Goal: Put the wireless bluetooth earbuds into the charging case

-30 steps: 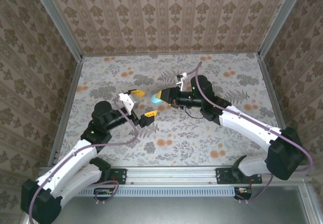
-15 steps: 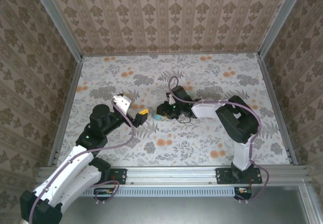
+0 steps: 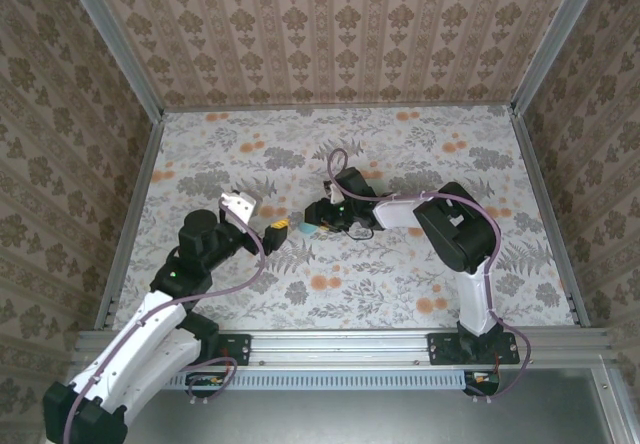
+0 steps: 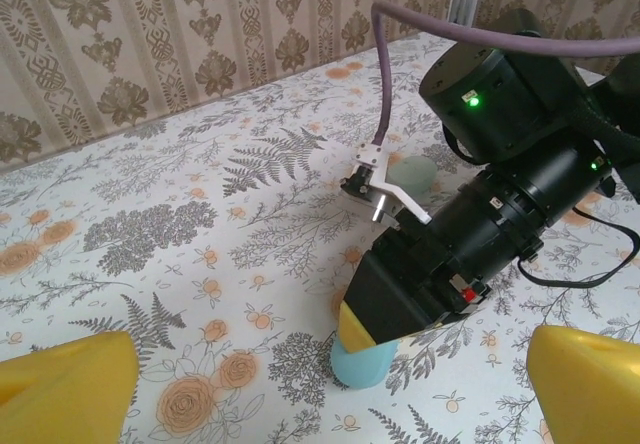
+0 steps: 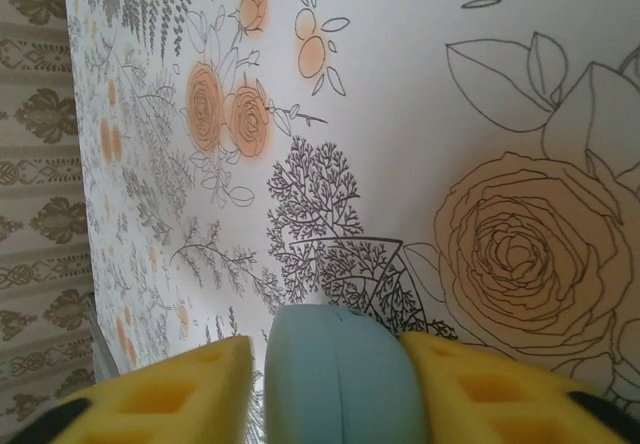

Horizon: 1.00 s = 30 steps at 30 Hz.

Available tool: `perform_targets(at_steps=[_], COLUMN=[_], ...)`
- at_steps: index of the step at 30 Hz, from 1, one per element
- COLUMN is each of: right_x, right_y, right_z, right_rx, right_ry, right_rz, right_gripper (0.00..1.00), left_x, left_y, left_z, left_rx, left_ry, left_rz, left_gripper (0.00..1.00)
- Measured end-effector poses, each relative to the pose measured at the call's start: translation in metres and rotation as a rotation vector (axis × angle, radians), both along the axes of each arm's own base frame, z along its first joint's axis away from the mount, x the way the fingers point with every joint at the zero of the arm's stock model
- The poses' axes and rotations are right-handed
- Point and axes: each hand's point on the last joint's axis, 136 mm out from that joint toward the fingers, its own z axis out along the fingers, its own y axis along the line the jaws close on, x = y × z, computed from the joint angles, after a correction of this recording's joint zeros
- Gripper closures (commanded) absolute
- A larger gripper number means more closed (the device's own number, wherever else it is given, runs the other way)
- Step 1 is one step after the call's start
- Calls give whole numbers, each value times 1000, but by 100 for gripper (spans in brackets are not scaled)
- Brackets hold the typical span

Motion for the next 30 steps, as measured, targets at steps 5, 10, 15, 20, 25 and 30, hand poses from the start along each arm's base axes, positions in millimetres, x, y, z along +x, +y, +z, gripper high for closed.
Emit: perform_targets(at_steps=[5, 10, 15, 20, 25, 30], right_x=[-3, -1, 2, 0, 0, -2], right_y=[-16, -40, -62, -99, -162, -253], right_z=[2, 18, 56, 100, 132, 131], right_rx=[-82, -174, -244, -360, -540, -774], right_ry=[-24, -69, -180, -348, -523, -592], right_rz=[-18, -52, -84, -138, -273, -466], right_gripper=[44, 34, 15, 0, 0, 0], left_x=[2, 4, 14, 35, 56, 70], left_y=[3, 7, 21, 52, 101, 137], left_z=[-2, -2, -4, -14, -38, -65], left_rx=[-1, -2, 1, 12, 37, 98], left_ry=[6, 8, 14, 48, 98, 133], left_rz=[14, 30, 99, 259, 485, 643], left_gripper=[0, 0, 0, 0, 0, 0])
